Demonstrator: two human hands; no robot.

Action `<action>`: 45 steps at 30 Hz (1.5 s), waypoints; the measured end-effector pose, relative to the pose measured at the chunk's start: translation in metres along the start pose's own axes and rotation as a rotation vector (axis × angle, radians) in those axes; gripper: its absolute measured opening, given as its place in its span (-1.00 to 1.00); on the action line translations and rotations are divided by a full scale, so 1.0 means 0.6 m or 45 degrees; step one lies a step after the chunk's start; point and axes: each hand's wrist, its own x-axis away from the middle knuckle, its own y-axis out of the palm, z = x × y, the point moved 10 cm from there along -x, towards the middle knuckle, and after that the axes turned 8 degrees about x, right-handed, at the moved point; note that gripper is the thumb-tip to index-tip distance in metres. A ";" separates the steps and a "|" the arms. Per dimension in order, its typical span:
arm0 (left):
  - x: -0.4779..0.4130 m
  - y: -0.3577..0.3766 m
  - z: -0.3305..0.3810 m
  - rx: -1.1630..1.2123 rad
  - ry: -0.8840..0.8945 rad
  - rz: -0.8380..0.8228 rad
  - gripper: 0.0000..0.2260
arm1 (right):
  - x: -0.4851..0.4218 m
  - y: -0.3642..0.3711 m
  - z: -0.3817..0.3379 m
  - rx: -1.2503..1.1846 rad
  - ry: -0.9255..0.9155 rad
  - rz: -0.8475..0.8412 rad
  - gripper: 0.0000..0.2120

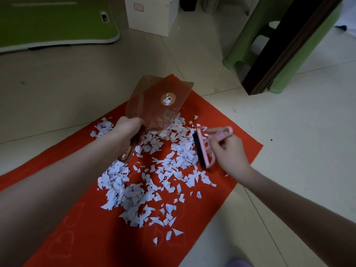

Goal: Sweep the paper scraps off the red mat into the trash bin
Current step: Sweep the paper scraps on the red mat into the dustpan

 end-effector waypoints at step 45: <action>-0.007 0.018 -0.013 -0.025 -0.014 -0.048 -0.91 | -0.065 -0.096 0.045 0.365 -0.012 0.335 -0.81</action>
